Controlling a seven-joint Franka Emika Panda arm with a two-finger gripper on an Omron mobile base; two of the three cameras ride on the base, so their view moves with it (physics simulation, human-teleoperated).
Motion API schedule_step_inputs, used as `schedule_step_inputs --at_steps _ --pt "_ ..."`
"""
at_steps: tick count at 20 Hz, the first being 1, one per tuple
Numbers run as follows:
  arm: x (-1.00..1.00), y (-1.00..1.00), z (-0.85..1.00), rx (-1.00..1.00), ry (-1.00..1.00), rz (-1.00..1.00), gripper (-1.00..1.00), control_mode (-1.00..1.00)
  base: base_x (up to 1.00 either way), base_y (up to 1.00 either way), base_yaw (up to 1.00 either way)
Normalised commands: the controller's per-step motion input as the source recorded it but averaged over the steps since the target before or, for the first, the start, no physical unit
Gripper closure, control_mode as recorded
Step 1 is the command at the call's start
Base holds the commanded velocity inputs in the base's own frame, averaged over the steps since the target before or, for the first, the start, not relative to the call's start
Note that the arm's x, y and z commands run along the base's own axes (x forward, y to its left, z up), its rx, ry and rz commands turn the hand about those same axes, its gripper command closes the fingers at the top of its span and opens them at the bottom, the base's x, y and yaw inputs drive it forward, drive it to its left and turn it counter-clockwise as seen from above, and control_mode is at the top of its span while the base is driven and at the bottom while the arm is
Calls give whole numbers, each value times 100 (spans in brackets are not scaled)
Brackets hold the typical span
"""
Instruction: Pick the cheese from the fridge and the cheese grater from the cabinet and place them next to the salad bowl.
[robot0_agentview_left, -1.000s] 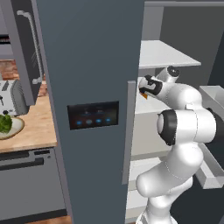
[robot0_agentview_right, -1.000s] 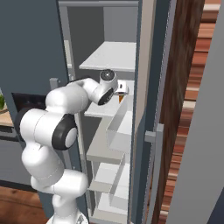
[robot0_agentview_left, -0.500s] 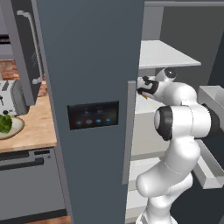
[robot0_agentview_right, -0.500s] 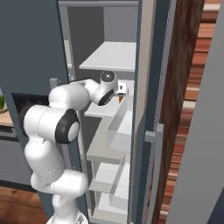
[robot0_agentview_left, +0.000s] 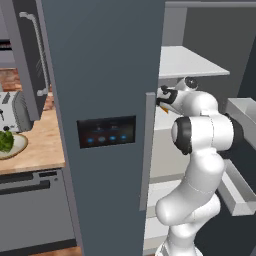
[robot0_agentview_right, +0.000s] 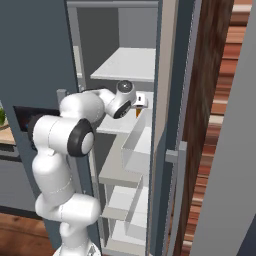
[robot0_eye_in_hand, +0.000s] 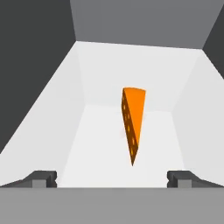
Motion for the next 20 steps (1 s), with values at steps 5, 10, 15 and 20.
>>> schedule_step_inputs --at_steps 5,10,15,20 --pt "6 -17 -13 0 0 0 -100 -100 0 0 0" --pt "8 -12 -5 0 0 0 -100 -100 0 0 0" --pt "23 -4 -17 0 0 0 -100 -100 0 0 0" --pt "31 0 -16 0 0 0 -100 -100 0 0 0"
